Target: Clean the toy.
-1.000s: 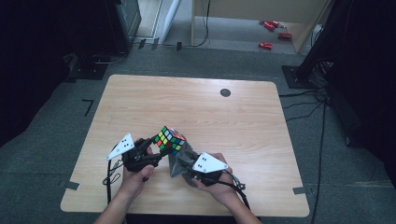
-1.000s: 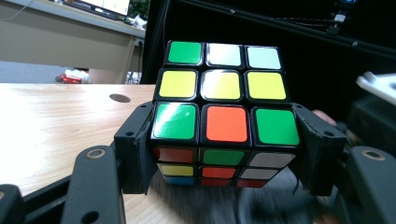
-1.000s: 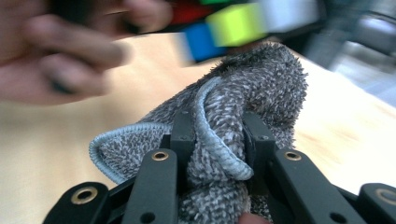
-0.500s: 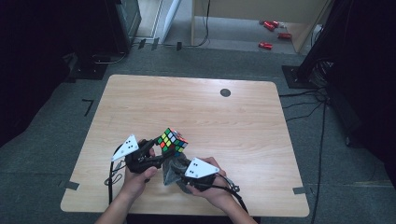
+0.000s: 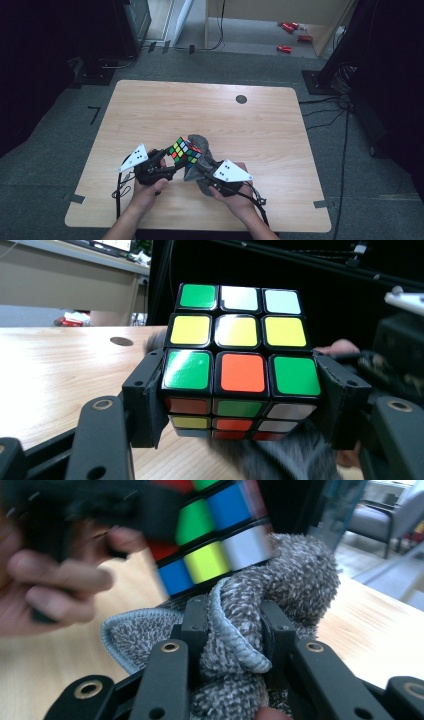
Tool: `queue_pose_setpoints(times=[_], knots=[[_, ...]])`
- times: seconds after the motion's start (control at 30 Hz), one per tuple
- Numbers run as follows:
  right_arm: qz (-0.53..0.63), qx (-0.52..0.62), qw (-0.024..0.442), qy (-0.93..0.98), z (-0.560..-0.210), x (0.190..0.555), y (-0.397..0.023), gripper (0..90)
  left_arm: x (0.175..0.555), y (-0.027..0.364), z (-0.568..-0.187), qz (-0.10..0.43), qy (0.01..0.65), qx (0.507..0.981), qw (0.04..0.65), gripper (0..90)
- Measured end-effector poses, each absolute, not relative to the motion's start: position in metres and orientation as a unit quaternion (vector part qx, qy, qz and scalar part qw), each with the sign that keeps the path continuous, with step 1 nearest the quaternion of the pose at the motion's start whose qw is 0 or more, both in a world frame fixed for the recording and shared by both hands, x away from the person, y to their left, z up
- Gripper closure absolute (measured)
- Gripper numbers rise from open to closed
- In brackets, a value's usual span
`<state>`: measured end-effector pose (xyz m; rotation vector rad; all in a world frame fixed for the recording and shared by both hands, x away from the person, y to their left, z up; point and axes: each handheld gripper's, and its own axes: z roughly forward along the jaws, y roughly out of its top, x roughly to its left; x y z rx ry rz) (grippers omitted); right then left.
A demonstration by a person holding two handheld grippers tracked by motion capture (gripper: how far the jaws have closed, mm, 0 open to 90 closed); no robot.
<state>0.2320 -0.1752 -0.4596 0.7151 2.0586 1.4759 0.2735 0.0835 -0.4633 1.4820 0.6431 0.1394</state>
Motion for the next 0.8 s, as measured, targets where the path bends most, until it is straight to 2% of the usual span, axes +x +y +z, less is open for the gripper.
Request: queue_pose_setpoints(times=[0.17,0.3,0.47,0.6,0.8], knots=[[0.523,0.213,0.242,0.789,-0.469,0.224,-0.156,71.0,0.273,0.085,-0.462,0.060,0.289,0.660,0.691,34.9],[0.512,0.184,0.209,0.812,-0.474,0.221,-0.146,71.0,0.274,0.086,-0.462,0.063,0.291,0.661,0.689,34.9],[0.498,0.239,0.226,0.802,-0.474,0.233,-0.159,71.1,0.274,0.087,-0.462,0.065,0.289,0.660,0.691,34.8],[0.530,0.305,0.240,0.754,-0.465,0.241,-0.181,71.4,0.274,0.085,-0.463,0.062,0.287,0.664,0.688,34.9],[0.536,0.239,0.238,0.774,-0.464,0.230,-0.167,71.4,0.273,0.084,-0.463,0.057,0.286,0.660,0.692,34.9]])
